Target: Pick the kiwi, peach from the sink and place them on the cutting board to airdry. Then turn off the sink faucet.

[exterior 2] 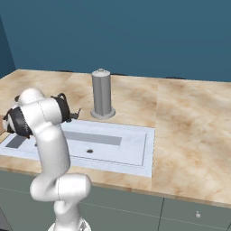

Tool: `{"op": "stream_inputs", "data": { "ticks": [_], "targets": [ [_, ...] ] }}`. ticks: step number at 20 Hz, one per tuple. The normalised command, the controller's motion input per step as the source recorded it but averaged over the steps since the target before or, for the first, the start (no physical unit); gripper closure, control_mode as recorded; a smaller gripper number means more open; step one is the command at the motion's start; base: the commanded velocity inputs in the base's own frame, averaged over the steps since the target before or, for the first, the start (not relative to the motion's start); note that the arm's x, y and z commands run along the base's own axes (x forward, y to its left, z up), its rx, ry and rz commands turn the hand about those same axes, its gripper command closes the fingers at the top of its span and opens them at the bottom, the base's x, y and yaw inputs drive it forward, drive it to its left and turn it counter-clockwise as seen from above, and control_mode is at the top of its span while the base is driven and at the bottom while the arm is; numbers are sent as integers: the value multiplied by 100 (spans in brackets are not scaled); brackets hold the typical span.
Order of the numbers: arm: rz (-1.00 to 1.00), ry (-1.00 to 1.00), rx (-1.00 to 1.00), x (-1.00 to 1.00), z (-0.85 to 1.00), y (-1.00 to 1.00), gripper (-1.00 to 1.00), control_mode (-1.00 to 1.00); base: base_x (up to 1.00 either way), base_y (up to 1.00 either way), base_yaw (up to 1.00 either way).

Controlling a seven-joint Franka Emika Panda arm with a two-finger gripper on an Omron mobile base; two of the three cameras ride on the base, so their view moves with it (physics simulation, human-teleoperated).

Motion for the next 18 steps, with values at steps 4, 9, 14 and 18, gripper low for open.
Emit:
{"op": "stream_inputs", "data": {
  "ticks": [4,9,14,18],
  "targets": [
    [0,0,18,-22,94,26,100,-100,0,0,0],
    [0,0,14,-16,100,30,100,-100,0,0,0],
    [1,-1,8,-31,89,33,100,-100,0,0,0],
    [1,-5,3,-53,80,24,100,-100,0,0,0]
  ]
}}
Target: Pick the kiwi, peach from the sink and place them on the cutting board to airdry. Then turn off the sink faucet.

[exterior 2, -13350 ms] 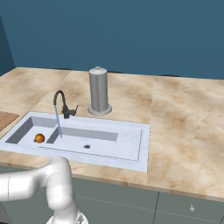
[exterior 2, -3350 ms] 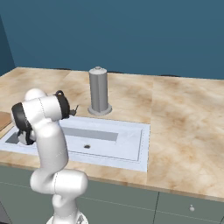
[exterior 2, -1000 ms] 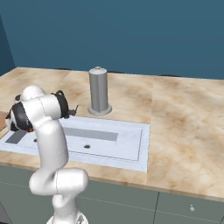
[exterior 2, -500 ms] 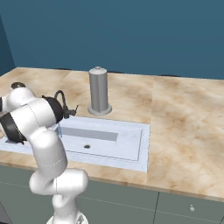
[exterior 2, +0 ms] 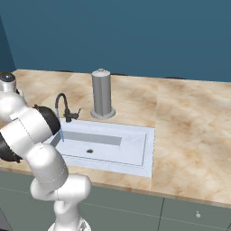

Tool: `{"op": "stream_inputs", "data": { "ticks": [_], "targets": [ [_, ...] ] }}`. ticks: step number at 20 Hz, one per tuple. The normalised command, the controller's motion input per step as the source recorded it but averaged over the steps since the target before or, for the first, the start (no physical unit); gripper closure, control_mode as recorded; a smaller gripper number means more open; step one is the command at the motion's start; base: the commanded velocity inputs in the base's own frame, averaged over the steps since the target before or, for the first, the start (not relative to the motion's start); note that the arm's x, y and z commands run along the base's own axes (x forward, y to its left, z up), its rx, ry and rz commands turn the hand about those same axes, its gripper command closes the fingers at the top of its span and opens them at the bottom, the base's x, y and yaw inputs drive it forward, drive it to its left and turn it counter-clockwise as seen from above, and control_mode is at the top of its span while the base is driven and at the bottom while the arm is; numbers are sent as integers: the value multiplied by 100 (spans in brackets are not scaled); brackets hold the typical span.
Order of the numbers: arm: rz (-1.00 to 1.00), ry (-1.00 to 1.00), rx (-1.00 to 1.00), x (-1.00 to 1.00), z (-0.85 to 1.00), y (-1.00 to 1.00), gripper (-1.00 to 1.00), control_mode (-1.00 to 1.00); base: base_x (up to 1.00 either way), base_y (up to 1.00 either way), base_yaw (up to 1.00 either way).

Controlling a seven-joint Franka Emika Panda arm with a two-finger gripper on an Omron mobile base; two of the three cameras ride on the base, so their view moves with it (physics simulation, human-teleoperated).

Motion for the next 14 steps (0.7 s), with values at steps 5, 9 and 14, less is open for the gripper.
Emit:
{"op": "stream_inputs", "data": {
  "ticks": [5,9,14],
  "targets": [
    [0,-1,5,-53,69,27,100,-100,0,0,0],
    [0,0,8,-64,57,21,100,-100,0,0,0],
    [0,0,6,-66,50,18,100,-100,0,0,0]
  ]
}}
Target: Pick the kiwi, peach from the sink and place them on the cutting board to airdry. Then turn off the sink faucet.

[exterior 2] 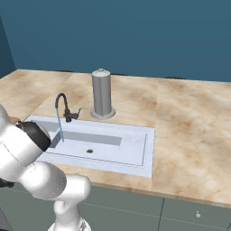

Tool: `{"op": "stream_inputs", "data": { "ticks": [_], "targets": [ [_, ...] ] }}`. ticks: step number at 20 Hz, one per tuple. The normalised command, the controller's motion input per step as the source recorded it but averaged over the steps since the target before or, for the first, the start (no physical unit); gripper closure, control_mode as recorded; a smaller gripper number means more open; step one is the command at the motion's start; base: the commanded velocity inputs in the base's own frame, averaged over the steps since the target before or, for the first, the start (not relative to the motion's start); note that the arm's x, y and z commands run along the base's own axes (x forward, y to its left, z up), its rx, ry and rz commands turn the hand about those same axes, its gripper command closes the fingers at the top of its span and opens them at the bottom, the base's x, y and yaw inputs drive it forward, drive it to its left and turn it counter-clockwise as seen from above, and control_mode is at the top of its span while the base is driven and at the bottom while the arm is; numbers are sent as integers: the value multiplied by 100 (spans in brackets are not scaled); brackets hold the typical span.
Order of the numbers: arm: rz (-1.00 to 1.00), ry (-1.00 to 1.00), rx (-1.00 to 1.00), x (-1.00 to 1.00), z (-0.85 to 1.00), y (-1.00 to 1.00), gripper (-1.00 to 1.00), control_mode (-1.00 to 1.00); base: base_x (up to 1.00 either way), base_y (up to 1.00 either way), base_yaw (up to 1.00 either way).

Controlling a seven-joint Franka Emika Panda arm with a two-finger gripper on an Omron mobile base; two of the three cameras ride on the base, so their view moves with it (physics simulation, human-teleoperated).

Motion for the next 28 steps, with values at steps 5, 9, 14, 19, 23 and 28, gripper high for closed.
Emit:
{"op": "stream_inputs", "data": {
  "ticks": [5,9,14,19,23,28],
  "targets": [
    [0,-8,-5,-21,7,11,100,-100,0,0,0],
    [0,-26,-20,-1,0,0,100,-100,0,0,0],
    [-1,-21,-19,0,0,0,100,-100,0,0,0],
    [-3,-5,-15,0,0,0,100,-100,0,0,0],
    [-3,1,-10,1,0,0,100,-100,0,0,0],
    [-1,5,-2,14,-6,3,100,-100,0,0,0]
  ]
}}
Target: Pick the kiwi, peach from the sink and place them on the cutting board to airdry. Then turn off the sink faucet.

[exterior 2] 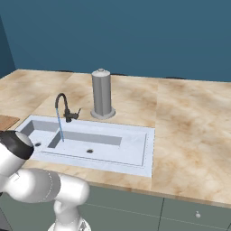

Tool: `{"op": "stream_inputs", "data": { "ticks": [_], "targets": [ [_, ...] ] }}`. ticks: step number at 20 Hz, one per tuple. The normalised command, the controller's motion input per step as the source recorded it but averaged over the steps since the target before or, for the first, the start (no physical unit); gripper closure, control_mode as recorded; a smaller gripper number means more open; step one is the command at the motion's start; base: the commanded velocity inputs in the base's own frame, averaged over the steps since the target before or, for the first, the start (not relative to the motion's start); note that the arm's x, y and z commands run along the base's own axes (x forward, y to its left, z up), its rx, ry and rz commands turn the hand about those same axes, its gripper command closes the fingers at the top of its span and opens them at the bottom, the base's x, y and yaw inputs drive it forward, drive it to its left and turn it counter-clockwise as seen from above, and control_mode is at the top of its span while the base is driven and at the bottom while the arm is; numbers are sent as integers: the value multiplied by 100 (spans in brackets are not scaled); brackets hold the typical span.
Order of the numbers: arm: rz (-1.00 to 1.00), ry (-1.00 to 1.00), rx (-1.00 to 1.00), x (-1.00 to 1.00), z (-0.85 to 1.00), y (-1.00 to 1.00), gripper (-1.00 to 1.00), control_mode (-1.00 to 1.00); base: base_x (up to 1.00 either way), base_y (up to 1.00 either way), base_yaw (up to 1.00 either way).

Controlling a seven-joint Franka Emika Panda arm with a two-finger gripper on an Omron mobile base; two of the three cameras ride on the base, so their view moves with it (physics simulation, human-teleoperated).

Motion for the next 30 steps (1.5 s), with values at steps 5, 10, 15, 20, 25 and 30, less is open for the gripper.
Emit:
{"op": "stream_inputs", "data": {
  "ticks": [5,10,15,20,25,30],
  "targets": [
    [0,6,0,12,-27,9,100,-100,0,0,0],
    [0,5,0,6,-33,15,100,-100,0,0,0],
    [0,0,0,6,-27,20,100,-100,0,0,0],
    [0,0,0,10,-17,11,100,-100,0,0,0],
    [0,2,5,16,-12,2,100,-100,0,0,0],
    [0,1,4,7,-18,5,100,-100,0,0,0]
  ]
}}
